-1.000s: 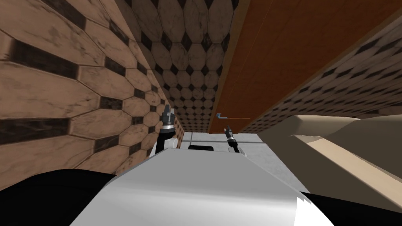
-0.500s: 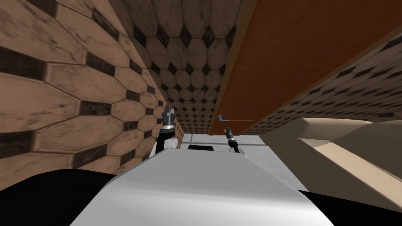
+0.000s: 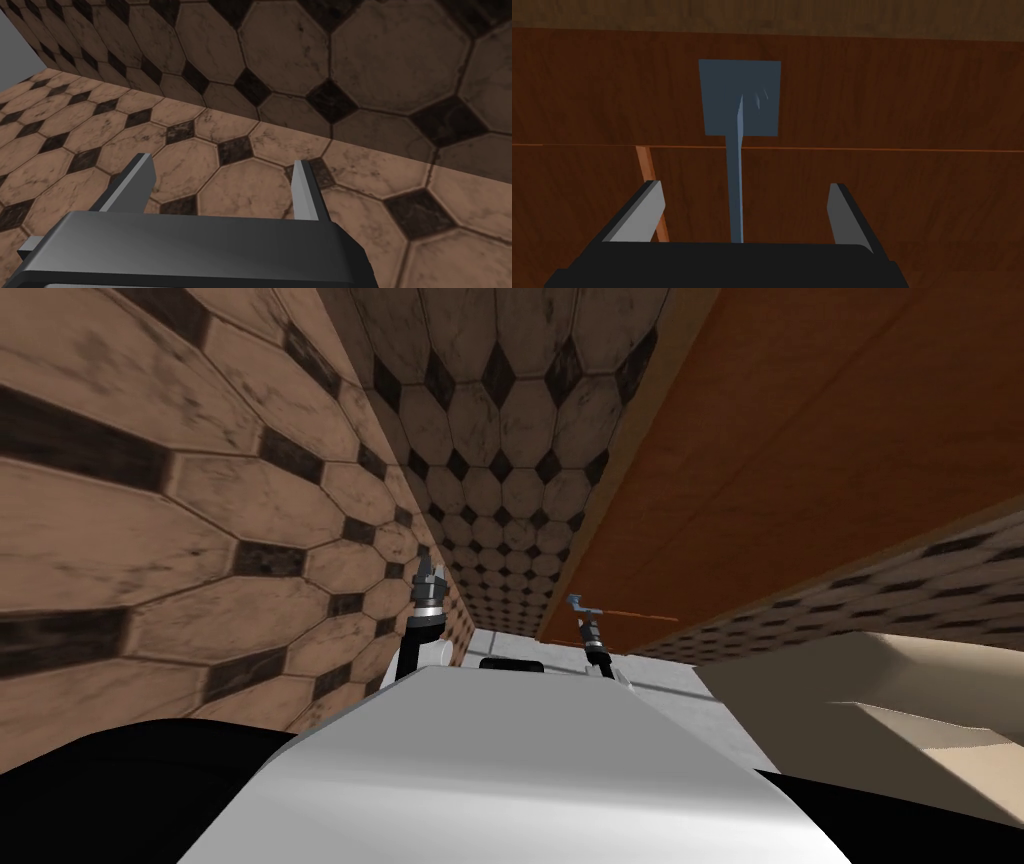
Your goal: Pull the door open
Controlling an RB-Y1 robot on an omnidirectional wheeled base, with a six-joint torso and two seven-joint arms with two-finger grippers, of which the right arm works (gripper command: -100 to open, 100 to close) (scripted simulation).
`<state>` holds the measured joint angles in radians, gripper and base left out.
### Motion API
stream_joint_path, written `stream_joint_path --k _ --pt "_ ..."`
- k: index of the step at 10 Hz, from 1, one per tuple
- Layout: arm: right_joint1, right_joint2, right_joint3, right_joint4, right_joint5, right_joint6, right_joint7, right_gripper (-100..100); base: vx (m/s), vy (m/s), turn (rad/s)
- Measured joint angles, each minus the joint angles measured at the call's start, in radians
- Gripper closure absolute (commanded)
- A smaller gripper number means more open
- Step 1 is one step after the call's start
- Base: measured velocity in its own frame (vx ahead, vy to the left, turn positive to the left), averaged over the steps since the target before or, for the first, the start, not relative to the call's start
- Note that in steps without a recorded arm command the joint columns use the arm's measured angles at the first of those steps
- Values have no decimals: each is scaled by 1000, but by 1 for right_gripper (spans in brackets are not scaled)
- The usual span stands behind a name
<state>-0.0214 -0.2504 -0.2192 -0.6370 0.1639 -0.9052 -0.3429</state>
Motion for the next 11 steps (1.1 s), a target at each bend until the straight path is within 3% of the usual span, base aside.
stream_joint_path --k 1,2,4,5,11 --pt "3 -4 -20 3 -13 3 7 -100 135 -58 377" --pt "22 2 -38 -30 -26 23 14 -100 88 -34 80" --pt "2 -2 -57 17 -38 9 27 -100 31 -8 15" --pt "1 -3 -58 18 -38 7 28 100 0 0 0" --pt "3 -2 -57 18 -38 11 27 100 -23 -3 20"
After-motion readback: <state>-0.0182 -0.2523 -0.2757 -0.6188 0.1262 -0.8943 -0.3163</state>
